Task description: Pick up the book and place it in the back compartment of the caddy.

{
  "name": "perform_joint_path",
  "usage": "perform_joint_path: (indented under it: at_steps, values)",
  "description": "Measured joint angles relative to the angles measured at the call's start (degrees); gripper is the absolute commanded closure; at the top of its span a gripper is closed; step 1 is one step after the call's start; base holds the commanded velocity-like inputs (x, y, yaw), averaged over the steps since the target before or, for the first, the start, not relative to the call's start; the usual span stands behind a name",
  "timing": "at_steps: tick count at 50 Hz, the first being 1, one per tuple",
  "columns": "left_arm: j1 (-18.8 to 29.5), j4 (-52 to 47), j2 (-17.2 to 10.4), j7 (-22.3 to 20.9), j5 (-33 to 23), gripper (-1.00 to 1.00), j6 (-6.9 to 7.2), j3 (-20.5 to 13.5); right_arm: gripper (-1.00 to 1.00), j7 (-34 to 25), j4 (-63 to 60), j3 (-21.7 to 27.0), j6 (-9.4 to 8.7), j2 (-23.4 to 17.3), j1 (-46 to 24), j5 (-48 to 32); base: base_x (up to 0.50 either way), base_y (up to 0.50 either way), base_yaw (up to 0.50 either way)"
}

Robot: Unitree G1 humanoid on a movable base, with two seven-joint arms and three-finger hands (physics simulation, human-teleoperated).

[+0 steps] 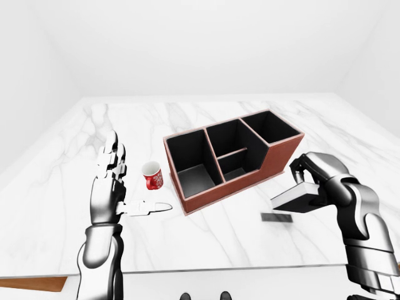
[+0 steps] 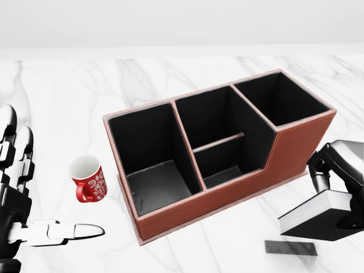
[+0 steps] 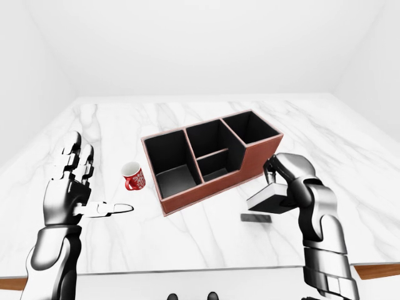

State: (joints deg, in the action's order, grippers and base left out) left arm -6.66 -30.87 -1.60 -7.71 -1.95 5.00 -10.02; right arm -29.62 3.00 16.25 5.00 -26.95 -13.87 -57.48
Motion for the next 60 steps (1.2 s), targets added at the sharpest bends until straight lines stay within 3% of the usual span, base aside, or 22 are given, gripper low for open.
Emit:
perform_joint_path:
  at_steps: [34,60]
  values:
    - [0.12,0.42,-0.03,0.02,-0.1,-1.0,0.0,0.17,1.0,-10.4,-12.78,1.82,0.0,-0.12,-1.68,1.0,0.0,0.0,0.0]
    - [0.09,0.38,-0.1,-0.1,0.31,-1.0,0.0,-0.3,1.0,-10.4,-22.37,-0.66,0.0,1.6,-5.65,0.6,0.0,0.0,0.0]
